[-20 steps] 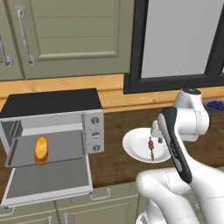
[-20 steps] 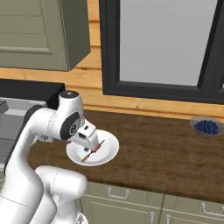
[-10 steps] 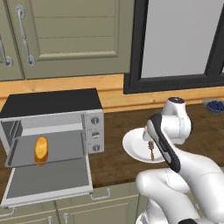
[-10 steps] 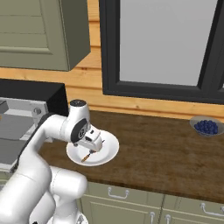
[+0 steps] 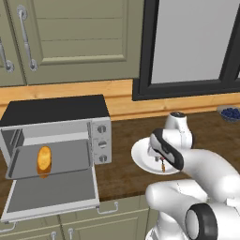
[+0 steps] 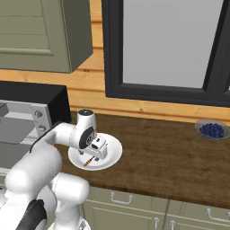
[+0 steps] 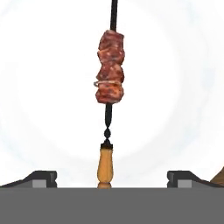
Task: Pick up the kebab skewer and baguette bread, and place them inside the toaster oven. Close the toaster oven door and start by setting the timer.
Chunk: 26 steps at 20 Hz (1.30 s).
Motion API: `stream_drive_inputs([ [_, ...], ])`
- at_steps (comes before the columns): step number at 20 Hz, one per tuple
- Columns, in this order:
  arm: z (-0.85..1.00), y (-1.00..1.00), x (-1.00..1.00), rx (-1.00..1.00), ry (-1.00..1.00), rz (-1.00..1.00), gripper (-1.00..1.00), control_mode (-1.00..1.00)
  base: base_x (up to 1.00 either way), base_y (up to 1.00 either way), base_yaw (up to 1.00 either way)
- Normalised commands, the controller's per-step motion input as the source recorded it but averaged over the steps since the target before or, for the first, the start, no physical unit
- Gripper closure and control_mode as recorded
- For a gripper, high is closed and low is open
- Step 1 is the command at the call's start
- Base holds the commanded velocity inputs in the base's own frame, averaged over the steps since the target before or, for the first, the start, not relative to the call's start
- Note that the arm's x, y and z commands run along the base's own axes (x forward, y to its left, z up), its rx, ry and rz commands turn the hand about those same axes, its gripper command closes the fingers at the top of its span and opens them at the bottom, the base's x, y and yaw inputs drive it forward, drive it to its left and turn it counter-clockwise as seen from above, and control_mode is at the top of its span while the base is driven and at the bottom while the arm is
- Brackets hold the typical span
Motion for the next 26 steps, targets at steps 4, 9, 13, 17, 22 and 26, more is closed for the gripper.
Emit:
stream_drive_inputs([
  [4,-0.41,0.0,0.23,0.0,0.07,0.0,-1.0,-1.0,0.0,0.0,0.0],
  [9,-0.34,0.0,0.08,0.0,0.05,0.0,-1.0,-1.0,0.0,0.0,0.0],
  [13,-0.29,0.01,0.12,0.0,0.01,0.0,-1.0,-1.0,0.0,0.0,0.0],
  [17,-0.33,0.0,0.03,0.0,0.0,0.0,-1.0,-1.0,0.0,0.0,0.0],
  [22,-0.21,-0.02,0.02,0.0,0.0,-0.01,1.0,-1.0,0.0,0.0,0.0],
  [26,-0.32,-0.02,-0.02,0.0,0.0,0.0,1.0,-1.0,0.0,0.0,0.0],
])
